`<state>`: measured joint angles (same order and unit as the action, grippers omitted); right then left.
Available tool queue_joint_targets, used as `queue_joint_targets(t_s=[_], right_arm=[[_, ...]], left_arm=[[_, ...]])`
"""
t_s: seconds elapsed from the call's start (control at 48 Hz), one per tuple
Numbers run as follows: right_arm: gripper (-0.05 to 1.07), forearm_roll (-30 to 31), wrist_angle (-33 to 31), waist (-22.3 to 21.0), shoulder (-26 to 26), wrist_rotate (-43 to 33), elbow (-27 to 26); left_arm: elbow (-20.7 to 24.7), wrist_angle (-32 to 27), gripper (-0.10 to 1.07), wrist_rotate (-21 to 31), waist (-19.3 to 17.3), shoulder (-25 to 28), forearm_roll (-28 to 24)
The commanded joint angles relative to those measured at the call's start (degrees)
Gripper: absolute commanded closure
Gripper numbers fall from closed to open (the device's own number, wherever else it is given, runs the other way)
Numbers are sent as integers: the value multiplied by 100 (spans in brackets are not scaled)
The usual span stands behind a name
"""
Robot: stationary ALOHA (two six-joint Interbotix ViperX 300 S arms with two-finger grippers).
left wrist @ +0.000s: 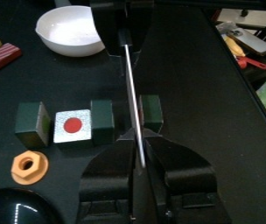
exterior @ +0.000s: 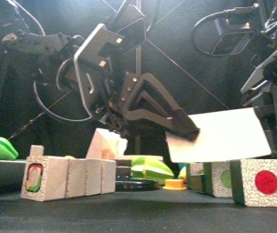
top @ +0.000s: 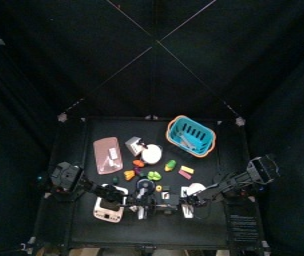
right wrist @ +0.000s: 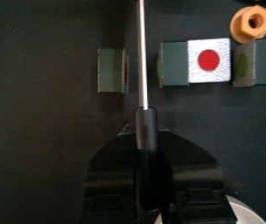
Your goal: Put cleaver back in holder
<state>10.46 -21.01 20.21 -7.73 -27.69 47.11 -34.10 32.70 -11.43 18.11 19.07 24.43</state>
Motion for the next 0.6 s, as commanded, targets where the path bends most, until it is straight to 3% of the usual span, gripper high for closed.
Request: queue_joint_targets(t_s=[0.0,0.271,0.583], right_arm=[[60,123,0,-70,-246,18,-105],[60,299,-26,-193,-352,9,-105],[60,290,-26,-229,-360,9,-79]], left_arm=[[-44,18,37,0,-114,-290,-88],[-308,53,22,0,-369,-606,-281],[-589,272,21,-9,-624,-1090,-527]])
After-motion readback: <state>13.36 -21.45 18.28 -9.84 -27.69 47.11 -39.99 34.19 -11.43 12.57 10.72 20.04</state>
